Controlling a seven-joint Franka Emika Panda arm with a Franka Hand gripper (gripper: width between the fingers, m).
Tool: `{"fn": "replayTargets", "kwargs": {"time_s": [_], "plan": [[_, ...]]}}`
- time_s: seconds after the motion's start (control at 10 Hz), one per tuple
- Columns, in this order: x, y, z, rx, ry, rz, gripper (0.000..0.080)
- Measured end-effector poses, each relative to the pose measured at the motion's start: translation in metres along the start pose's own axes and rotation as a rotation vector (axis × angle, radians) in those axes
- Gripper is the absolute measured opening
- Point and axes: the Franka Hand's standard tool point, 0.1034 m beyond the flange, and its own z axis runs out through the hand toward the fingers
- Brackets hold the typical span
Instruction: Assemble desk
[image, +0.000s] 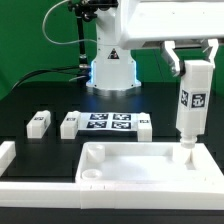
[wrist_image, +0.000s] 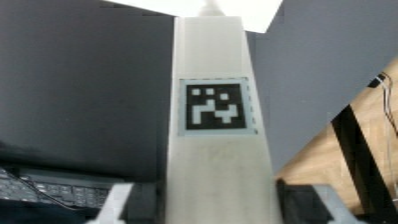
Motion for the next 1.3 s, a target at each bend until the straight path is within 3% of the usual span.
{"fn": "replayTargets", "kwargs": {"time_s": [0.5, 0.8, 1.3], "plan": [[-0.003, -0.003, 0.005, 0.005, -0.006, 0.008, 0.0290], [-0.009, -0.022, 0.017, 0.024, -0.022, -0.004, 0.0290], [-0.027, -0.023, 0.034, 0.032, -0.058, -0.005, 0.0290]]}}
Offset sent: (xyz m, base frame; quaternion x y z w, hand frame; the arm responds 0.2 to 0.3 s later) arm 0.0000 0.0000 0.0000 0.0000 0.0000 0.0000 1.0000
